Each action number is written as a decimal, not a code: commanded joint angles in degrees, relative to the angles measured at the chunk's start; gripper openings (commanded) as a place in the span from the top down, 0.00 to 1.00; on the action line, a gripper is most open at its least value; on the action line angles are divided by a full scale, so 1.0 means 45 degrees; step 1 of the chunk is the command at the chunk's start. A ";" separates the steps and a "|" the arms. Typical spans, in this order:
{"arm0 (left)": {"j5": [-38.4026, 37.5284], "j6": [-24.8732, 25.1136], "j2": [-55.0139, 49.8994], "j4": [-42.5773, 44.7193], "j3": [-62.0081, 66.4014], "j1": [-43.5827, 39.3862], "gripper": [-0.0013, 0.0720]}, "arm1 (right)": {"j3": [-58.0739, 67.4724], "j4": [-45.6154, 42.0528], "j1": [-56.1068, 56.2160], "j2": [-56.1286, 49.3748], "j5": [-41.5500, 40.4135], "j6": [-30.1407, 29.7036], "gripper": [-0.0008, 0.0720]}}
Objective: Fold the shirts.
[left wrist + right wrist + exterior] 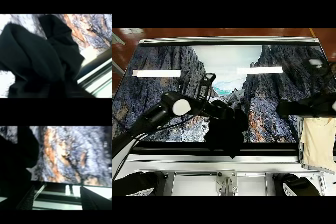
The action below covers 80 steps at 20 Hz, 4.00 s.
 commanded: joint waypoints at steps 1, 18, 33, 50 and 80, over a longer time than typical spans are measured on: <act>-0.0350 -0.0243 -0.1107 -0.1307 -0.0010 0.0573 0.02 | -0.2555 0.2186 -0.0010 0.0024 -0.3007 -0.0175 0.04; -0.1938 0.2205 0.2239 -0.4857 -0.8121 0.6421 0.02 | -0.2909 0.9170 -0.5984 -0.6280 -0.2103 -0.4789 0.04; 0.3439 0.2055 0.0039 -0.9238 -0.8786 0.3565 0.19 | -0.2909 0.9632 -0.2545 -0.8854 -0.3789 -0.4881 0.04; 0.4148 0.3113 0.0151 -0.9641 -0.8782 0.3512 0.93 | -0.2905 0.9734 -0.1107 -0.9641 -0.6751 -0.2633 0.59; -0.1530 0.1457 1.1346 0.3648 0.2574 0.8816 0.93 | 0.5994 0.2686 -0.3342 0.2215 -0.1117 -0.3614 0.91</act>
